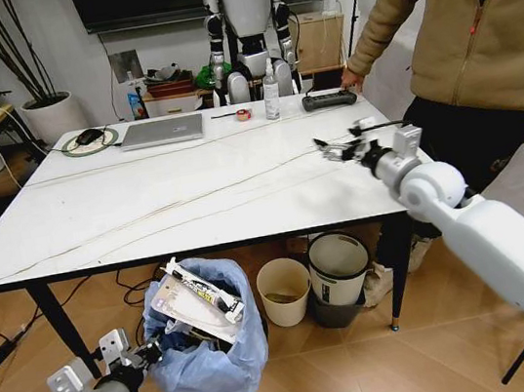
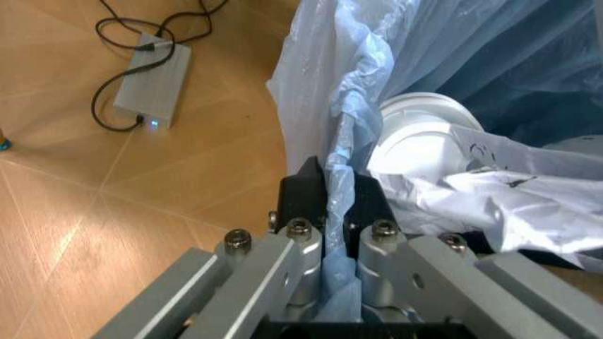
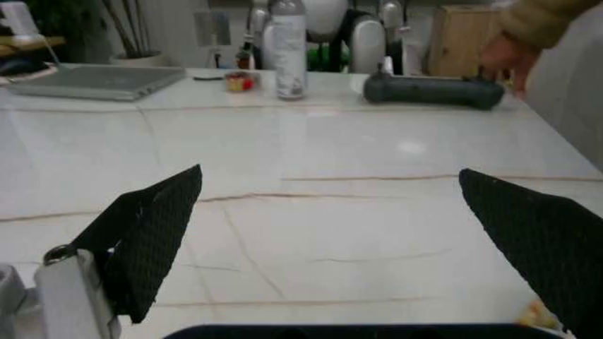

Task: Pick up the trash bin and place the trash from the table into it.

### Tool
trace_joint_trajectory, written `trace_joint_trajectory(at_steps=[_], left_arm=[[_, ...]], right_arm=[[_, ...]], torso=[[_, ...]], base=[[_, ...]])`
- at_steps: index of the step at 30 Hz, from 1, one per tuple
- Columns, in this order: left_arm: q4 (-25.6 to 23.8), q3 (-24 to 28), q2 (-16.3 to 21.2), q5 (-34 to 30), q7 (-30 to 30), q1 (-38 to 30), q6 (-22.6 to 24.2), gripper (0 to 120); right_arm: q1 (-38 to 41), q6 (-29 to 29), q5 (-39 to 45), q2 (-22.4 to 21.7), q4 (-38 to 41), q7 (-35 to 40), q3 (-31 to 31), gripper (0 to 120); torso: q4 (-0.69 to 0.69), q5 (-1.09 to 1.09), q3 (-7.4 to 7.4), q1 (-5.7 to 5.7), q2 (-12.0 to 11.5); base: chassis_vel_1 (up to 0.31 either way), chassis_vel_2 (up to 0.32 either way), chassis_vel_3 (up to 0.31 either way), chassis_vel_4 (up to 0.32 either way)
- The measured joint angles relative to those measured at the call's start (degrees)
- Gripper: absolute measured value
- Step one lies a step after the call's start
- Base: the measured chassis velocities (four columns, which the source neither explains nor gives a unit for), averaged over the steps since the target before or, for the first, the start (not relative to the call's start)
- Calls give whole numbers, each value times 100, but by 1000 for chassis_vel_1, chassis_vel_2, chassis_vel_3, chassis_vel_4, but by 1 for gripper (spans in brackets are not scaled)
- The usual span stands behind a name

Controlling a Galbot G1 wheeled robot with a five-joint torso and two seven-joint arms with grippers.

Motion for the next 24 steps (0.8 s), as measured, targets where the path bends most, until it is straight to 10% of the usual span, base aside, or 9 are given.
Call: trace_joint_trajectory(at_steps=[24], left_arm=[[-35, -8, 13, 24, 20, 76, -17, 0]], right_arm=[[-513, -85, -137, -211, -603, -226, 565, 100]], torso=[[1, -3, -1, -1, 1]], base=[[0, 0, 0, 0]])
